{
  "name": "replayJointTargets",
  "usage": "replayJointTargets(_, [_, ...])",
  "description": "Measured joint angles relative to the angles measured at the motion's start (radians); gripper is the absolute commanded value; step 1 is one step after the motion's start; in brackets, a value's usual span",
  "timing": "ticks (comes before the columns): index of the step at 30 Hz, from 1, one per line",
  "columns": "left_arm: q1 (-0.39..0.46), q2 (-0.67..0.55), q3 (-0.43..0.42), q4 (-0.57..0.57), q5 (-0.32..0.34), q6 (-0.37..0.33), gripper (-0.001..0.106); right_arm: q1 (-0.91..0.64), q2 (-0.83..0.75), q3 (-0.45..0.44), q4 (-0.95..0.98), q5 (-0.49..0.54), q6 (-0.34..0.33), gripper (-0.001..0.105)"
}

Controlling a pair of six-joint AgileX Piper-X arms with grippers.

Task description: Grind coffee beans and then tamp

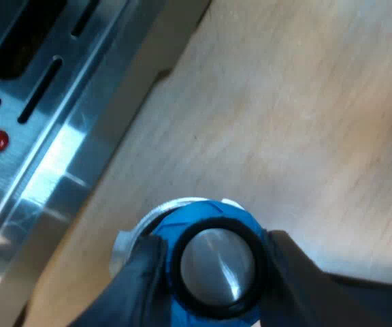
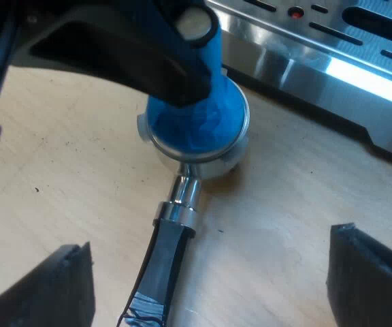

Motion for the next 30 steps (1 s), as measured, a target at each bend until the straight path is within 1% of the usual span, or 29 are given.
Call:
replayJointTargets(3, [0.000, 0.000, 0.000, -0.003, 0.000, 0.000, 0.001, 0.000, 0.000, 0.000, 0.000, 0.000, 0.000, 0.071])
replayJointTargets(8, [0.000, 0.000, 0.000, -0.007, -0.018, 0.000, 0.001, 0.000, 0.000, 0.000, 0.000, 0.000, 0.000, 0.071])
replayJointTargets(30, [0.000, 0.000, 0.000, 0.011, -0.018, 0.000, 0.001, 0.000, 0.000, 0.000, 0.000, 0.000, 0.000, 0.071])
